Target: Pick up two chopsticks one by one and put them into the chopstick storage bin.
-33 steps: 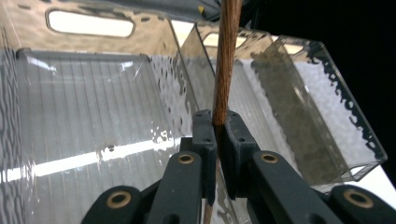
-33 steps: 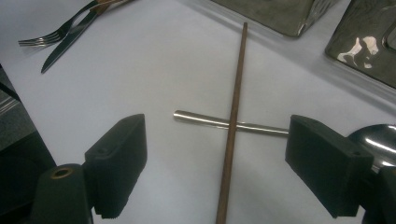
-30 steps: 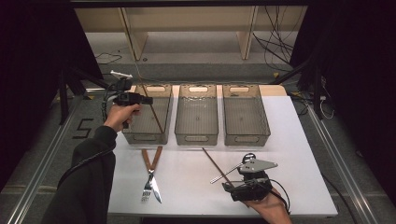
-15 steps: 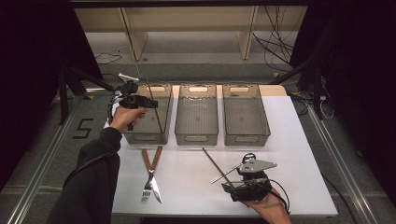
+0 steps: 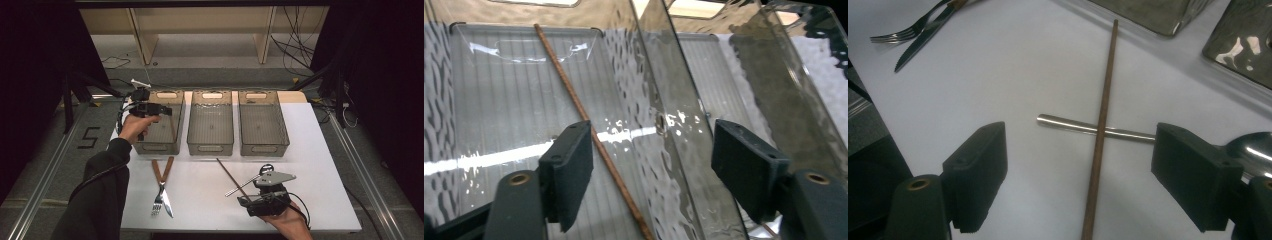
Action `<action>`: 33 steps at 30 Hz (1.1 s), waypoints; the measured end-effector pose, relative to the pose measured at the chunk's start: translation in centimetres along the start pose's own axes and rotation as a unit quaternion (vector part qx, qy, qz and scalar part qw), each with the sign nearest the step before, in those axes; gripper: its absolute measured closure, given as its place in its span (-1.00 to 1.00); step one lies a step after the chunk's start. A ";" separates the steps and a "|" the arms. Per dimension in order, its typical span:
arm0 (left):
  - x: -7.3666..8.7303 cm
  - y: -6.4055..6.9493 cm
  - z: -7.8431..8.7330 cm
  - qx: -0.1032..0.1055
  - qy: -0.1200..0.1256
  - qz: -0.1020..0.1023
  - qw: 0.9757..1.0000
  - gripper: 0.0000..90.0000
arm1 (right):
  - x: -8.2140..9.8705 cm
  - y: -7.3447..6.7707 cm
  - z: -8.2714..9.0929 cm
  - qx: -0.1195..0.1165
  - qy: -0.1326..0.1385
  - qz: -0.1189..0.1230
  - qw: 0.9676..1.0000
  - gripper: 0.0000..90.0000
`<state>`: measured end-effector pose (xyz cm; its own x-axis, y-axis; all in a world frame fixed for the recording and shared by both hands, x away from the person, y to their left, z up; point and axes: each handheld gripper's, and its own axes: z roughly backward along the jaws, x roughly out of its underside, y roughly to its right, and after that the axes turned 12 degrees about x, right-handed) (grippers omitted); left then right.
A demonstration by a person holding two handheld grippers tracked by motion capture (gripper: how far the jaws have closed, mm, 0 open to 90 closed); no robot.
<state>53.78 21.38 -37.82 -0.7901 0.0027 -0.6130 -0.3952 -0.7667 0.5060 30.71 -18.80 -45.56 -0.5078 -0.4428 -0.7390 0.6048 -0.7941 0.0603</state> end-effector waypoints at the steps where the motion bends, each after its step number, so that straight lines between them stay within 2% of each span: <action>1: 0.0 0.0 0.0 0.000 0.000 0.000 1.000 -0.35 | 0.0 0.0 0.0 0.003 -0.001 0.001 1.000 -0.48; 2: 0.3 0.4 0.1 0.003 0.003 -0.011 1.000 -0.38 | 0.0 0.1 0.0 0.003 -0.002 0.000 1.000 -0.48; 3: 0.3 0.4 0.1 0.003 0.003 -0.011 1.000 -0.40 | 0.1 0.1 0.0 0.004 -0.003 -0.001 1.000 -0.47; 5: 1.1 1.4 0.6 0.026 0.014 -0.018 0.999 -0.45 | 0.1 0.2 -0.1 0.010 -0.009 0.000 1.000 -0.44; 7: 1.8 2.3 1.0 0.033 0.022 -0.032 0.999 -0.49 | 0.1 0.1 -0.1 0.016 -0.015 0.001 1.000 -0.40; 8: 1.8 2.3 1.0 0.033 0.022 -0.032 0.999 -0.50 | 0.2 0.2 -0.1 0.018 -0.019 0.000 1.000 -0.36; 9: 2.6 3.2 1.1 0.037 0.018 -0.051 0.998 -0.51 | 0.2 0.3 -0.2 0.020 -0.021 -0.002 1.000 -0.33; 11: 3.1 3.6 1.2 0.040 0.018 -0.058 0.997 -0.54 | 0.3 0.4 -0.3 0.022 -0.028 -0.004 0.999 -0.27; 13: 4.1 4.2 1.5 0.057 0.031 -0.063 0.996 -0.55 | 0.4 0.5 -0.4 0.028 -0.037 -0.005 0.999 -0.22; 14: 5.2 4.8 1.8 0.076 0.038 -0.064 0.994 -0.56 | 0.4 0.5 -0.4 0.031 -0.040 -0.005 0.999 -0.19; 16: 5.9 5.0 1.9 0.083 0.040 -0.066 0.994 -0.56 | 0.4 0.6 -0.5 0.032 -0.042 -0.005 0.999 -0.16; 19: 7.8 5.5 2.0 0.082 0.044 -0.079 0.993 -0.57 | 0.6 0.6 -0.7 0.036 -0.051 -0.005 0.998 -0.10; 20: 9.1 5.6 2.0 0.088 0.045 -0.084 0.992 -0.58 | 0.6 0.6 -0.8 0.034 -0.057 -0.006 0.998 -0.05; 21: 9.1 5.6 2.0 0.088 0.045 -0.084 0.992 -0.58 | 0.6 0.6 -0.9 0.033 -0.058 -0.004 0.998 -0.02; 24: 11.2 5.7 2.0 0.108 0.055 -0.083 0.989 -0.58 | 0.6 0.4 -1.3 0.035 -0.062 0.002 0.997 0.08; 27: 11.6 5.9 1.8 0.105 0.046 -0.090 0.989 -0.58 | 0.6 0.3 -1.5 0.034 -0.064 0.004 0.997 0.14; 32: 12.8 6.1 1.7 0.116 0.049 -0.099 0.987 -0.59 | 0.4 0.1 -2.2 0.035 -0.074 0.007 0.997 0.28; 33: 13.4 6.2 1.6 0.121 0.055 -0.100 0.986 -0.59 | 0.4 0.1 -2.3 0.034 -0.075 0.009 0.997 0.31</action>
<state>39.99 17.67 -41.99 -0.6346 0.0576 -0.7707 -0.6482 -0.5827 0.4902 31.96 -18.07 -47.37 -0.5863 -0.5106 -0.6290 0.5741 -0.8096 0.1221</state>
